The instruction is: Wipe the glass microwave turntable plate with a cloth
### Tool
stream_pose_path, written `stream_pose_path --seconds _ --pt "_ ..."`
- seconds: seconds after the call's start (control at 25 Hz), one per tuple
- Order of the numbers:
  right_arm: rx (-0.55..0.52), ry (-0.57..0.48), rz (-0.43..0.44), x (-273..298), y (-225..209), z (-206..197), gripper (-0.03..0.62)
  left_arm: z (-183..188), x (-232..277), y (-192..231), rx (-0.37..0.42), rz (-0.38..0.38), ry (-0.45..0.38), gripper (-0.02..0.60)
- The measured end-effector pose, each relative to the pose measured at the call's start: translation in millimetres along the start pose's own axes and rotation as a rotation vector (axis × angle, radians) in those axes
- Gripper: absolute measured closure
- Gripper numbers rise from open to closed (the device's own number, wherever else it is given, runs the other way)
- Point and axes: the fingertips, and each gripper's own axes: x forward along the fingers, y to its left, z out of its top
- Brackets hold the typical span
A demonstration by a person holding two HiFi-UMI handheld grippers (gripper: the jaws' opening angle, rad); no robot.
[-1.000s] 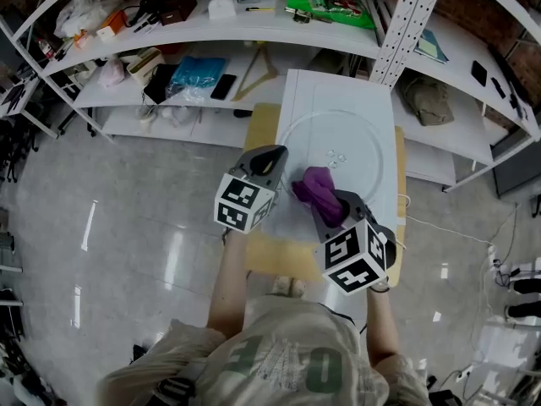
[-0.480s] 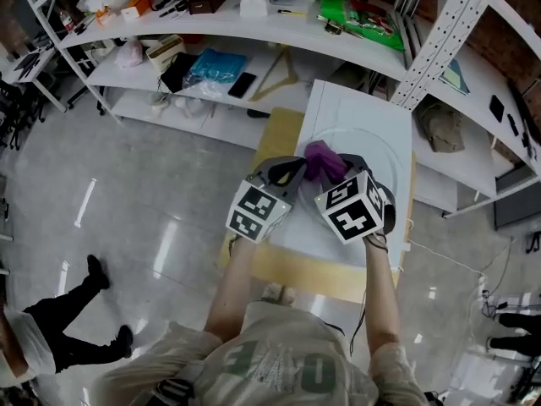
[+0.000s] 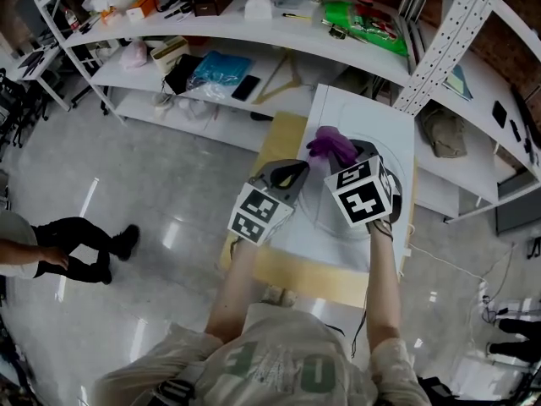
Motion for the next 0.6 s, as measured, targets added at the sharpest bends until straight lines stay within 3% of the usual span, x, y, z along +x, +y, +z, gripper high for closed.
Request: stream_pose_path --seconds 0.24,0.6 --pt "0.008 0.068 -0.028 17 -20 -15 0.543 -1 1 0 0.002 0.002 0.004 0.58" --pt "-0.066 0.082 0.058 -14 38 -30 0.543 0 -1 0 0.003 0.002 0.002 0.58"
